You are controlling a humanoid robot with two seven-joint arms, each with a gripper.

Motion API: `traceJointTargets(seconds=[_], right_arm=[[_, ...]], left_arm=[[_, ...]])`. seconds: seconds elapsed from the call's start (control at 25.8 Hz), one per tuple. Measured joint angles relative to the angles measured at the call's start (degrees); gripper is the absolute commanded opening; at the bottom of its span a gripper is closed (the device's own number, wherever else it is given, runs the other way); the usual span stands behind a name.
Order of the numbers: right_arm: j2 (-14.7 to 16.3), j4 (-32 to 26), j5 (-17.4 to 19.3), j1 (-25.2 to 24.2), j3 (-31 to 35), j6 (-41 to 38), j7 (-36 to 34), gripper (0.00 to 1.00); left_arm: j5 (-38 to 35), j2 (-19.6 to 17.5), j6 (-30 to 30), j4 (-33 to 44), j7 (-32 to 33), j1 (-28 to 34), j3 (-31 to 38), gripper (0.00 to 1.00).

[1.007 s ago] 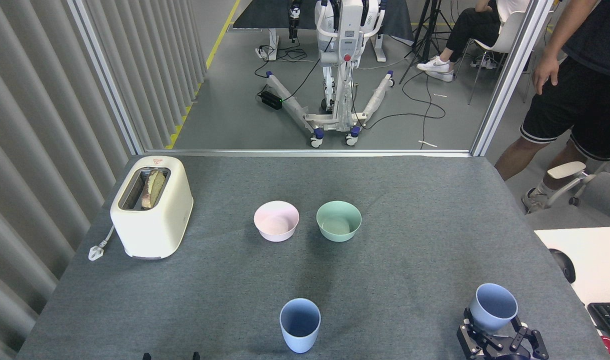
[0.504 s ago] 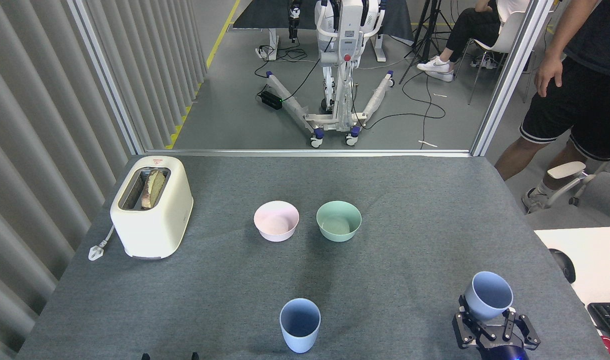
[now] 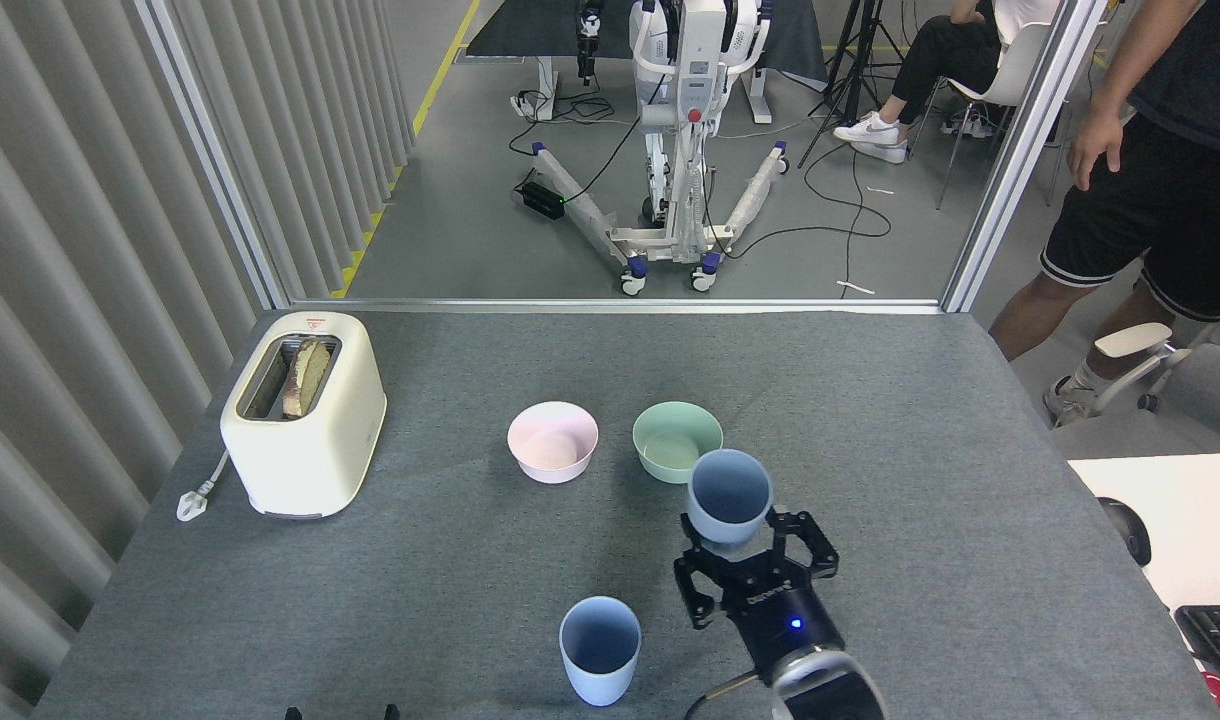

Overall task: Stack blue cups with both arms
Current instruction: 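Lift the blue cup with the right gripper and carry it over the first cup, then lower the held cup into the first blue cup with the right gripper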

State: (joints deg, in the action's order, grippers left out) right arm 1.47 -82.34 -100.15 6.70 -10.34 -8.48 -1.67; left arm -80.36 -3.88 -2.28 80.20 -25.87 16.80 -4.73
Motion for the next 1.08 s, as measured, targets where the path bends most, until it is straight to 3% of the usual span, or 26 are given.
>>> traceJointTargets(seconds=[0.12, 0.31, 0.62, 1.08], right_arm=[[-3.3, -0.9, -2.1, -0.7, -4.0, 0.4, 1.8, 0.47], [-5.2, -3.3, -3.9, -3.8, -9.3, 1.3, 2.6, 0.48], [-5.2, -6.9, -4.6, -10.2, -11.3, 1.5, 2.8, 0.49], [-4.8, -6.4, -4.5, -11.6, -10.9, 1.6, 2.0, 0.50]], left_arm=[[0.0, -0.1, 0.0, -0.1, 0.0, 0.0, 0.0, 1.00], [0.0, -0.3, 0.0, -0.2, 0.0, -0.1, 0.1, 1.00], [0.0, -0.3, 0.0, -0.3, 0.0, -0.1, 0.1, 1.00], [0.0, -0.4, 0.1, -0.3, 0.0, -0.2, 0.2, 1.00]])
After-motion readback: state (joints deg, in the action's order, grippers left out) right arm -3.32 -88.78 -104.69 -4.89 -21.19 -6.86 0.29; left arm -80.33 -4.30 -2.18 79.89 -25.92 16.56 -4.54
